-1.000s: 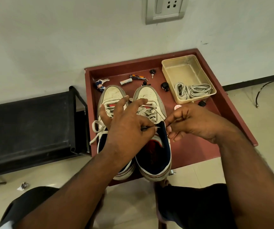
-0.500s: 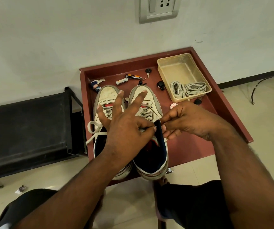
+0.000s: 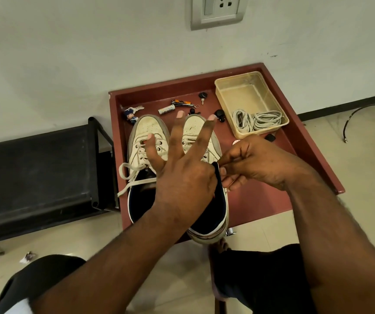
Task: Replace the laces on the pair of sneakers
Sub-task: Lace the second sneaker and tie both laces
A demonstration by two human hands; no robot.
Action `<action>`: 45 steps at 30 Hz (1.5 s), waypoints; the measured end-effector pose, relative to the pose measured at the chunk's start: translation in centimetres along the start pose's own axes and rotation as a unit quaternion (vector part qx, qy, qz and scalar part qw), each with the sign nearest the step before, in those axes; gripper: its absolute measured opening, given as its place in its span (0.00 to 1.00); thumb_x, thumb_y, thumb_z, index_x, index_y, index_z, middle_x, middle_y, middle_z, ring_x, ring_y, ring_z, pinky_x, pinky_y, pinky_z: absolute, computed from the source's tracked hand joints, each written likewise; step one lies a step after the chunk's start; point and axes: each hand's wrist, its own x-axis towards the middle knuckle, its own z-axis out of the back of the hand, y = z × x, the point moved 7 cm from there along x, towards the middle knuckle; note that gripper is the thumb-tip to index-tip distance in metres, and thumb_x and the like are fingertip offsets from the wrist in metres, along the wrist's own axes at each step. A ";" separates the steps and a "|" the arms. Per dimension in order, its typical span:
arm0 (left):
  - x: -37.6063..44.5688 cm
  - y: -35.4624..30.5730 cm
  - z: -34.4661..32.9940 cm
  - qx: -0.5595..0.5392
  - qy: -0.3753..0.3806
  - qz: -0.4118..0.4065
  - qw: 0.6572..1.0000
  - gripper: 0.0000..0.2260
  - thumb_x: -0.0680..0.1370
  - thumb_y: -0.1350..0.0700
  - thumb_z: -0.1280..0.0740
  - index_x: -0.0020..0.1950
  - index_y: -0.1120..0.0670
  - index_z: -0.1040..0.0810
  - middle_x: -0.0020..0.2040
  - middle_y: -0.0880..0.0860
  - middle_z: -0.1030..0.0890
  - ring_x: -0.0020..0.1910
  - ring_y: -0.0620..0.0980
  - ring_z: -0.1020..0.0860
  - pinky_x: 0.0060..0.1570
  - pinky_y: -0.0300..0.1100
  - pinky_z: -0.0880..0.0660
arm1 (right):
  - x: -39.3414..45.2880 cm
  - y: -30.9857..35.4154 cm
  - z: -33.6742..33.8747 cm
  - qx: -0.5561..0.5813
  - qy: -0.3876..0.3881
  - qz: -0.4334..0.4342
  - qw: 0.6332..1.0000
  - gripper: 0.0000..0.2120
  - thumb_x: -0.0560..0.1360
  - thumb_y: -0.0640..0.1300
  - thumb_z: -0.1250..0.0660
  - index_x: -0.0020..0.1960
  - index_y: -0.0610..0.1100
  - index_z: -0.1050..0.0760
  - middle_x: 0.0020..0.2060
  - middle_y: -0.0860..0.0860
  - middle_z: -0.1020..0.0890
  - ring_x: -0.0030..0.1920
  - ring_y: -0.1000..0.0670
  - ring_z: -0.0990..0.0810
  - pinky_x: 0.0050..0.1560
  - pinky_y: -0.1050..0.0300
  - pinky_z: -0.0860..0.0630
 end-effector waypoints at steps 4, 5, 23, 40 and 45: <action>0.5 0.8 0.3 0.026 0.048 0.014 0.998 0.03 0.73 0.45 0.27 0.40 0.43 0.17 0.81 0.46 0.51 0.78 0.61 0.62 0.69 0.66 0.66 | 0.2 -0.3 0.2 -0.017 -0.020 -0.011 1.000 0.02 0.73 0.34 0.29 0.45 0.36 0.18 0.35 0.41 0.15 0.34 0.48 0.17 0.34 0.56 0.18; 0.6 1.6 0.2 0.040 0.079 0.038 0.995 0.06 0.74 0.42 0.29 0.48 0.40 0.18 0.81 0.45 0.58 0.77 0.60 0.67 0.68 0.66 0.68 | 0.2 -0.3 0.4 -0.034 -0.029 -0.013 0.999 0.02 0.73 0.36 0.29 0.45 0.38 0.17 0.35 0.42 0.15 0.33 0.49 0.18 0.32 0.58 0.20; -2.3 5.7 0.9 0.005 0.155 0.208 0.966 0.20 0.73 0.30 0.39 0.55 0.41 0.20 0.81 0.47 0.53 0.77 0.59 0.69 0.70 0.69 0.66 | -3.5 -2.3 2.2 -0.113 -0.220 -0.079 0.966 0.09 0.78 0.36 0.35 0.40 0.42 0.21 0.30 0.47 0.19 0.28 0.51 0.21 0.29 0.57 0.23; -3.4 4.6 2.9 -0.068 0.129 0.265 0.953 0.11 0.82 0.47 0.40 0.44 0.51 0.28 0.42 0.50 0.22 0.41 0.53 0.24 0.39 0.45 0.28 | -1.9 -3.1 -4.5 0.339 -0.320 -0.008 0.884 0.11 0.79 0.44 0.34 0.50 0.35 0.23 0.45 0.45 0.17 0.42 0.46 0.19 0.43 0.54 0.21; -3.2 4.7 1.6 -0.136 0.165 0.300 0.930 0.16 0.82 0.44 0.41 0.45 0.56 0.25 0.45 0.56 0.18 0.45 0.57 0.21 0.43 0.45 0.26 | -4.1 -3.5 -4.5 0.362 -0.378 0.026 0.852 0.08 0.80 0.42 0.35 0.43 0.41 0.23 0.39 0.44 0.16 0.38 0.49 0.18 0.36 0.58 0.21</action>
